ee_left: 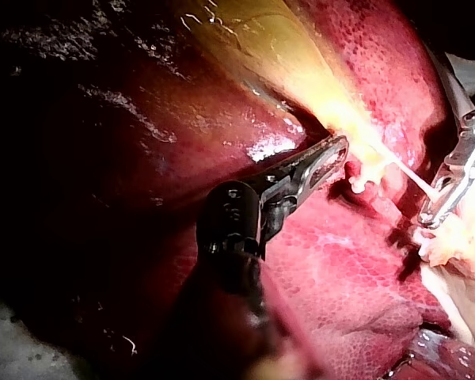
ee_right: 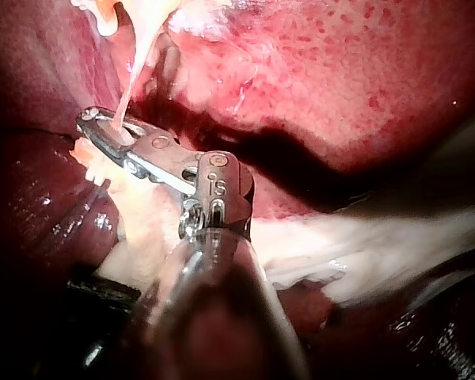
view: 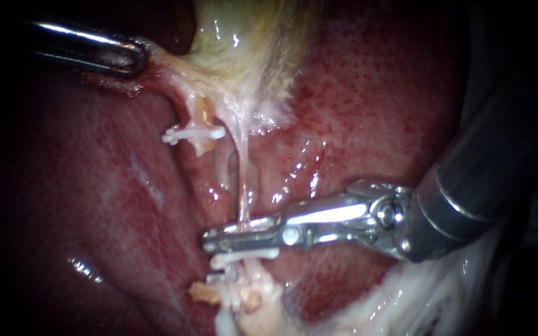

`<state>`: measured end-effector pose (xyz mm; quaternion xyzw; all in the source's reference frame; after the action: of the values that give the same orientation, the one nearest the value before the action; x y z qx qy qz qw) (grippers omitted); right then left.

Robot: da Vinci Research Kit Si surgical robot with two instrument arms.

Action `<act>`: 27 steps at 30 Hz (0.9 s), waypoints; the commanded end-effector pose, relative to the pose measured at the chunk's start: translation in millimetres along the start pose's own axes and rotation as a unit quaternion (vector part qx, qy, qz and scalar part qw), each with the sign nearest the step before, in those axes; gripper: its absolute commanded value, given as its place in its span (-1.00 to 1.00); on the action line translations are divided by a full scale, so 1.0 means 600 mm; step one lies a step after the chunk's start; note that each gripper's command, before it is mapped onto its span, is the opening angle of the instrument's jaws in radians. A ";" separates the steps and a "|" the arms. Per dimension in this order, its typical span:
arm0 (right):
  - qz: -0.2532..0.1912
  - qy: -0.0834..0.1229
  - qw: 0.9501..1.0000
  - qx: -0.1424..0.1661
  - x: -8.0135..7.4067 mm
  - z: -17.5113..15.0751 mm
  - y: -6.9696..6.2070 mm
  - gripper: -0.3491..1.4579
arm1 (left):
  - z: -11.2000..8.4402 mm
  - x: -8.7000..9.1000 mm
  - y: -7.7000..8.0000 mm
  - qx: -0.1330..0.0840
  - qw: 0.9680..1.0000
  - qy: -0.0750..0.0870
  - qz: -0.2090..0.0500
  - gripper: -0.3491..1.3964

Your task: Going back second clip right tube

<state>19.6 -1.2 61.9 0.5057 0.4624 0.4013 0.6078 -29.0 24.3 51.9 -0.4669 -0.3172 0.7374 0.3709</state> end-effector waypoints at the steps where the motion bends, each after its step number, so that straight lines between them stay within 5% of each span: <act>1: -0.009 -0.003 1.000 0.002 0.0001 0.0002 0.0002 -0.89 | 0.0000 0.0000 0.0000 0.000 1.000 0.000 0.000 -1.00; 4: -0.060 0.000 0.998 0.003 0.0003 0.0008 0.0008 -0.29 | 0.0000 0.0000 0.0000 0.000 1.000 0.000 0.000 -1.00; 7: -0.099 0.008 0.995 -0.022 0.0007 0.0012 0.0016 -0.11 | -0.0001 0.0000 0.0000 0.000 1.000 0.000 0.000 -1.00; 10: -0.146 -0.006 0.987 -0.061 0.0008 0.0009 0.0020 -0.06 | -0.0001 0.0000 0.0000 0.000 1.000 0.000 0.000 -1.00; 14: -0.201 -0.013 0.976 -0.077 0.0002 -0.0007 0.0016 -0.06 | -0.0001 -0.0001 0.0000 0.000 1.000 0.000 0.000 -1.00; 20: -0.306 -0.039 0.944 -0.115 -0.0002 -0.0048 -0.0009 -0.06 | -0.0002 -0.0002 -0.0001 0.000 1.000 0.000 0.000 -1.00; 23: -0.337 -0.040 0.933 -0.118 0.0000 -0.0075 -0.0019 -0.06 | -0.0001 -0.0002 -0.0001 0.000 1.000 0.000 0.000 -1.00; 27: -0.357 -0.041 0.926 -0.119 0.0003 -0.0116 -0.0035 -0.06 | -0.0002 -0.0003 -0.0002 0.000 1.000 0.000 0.001 -1.00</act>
<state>12.2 0.5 59.1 0.2428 0.5383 0.1813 0.7864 -28.8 24.2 52.0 -0.4669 -0.3172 0.7377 0.3704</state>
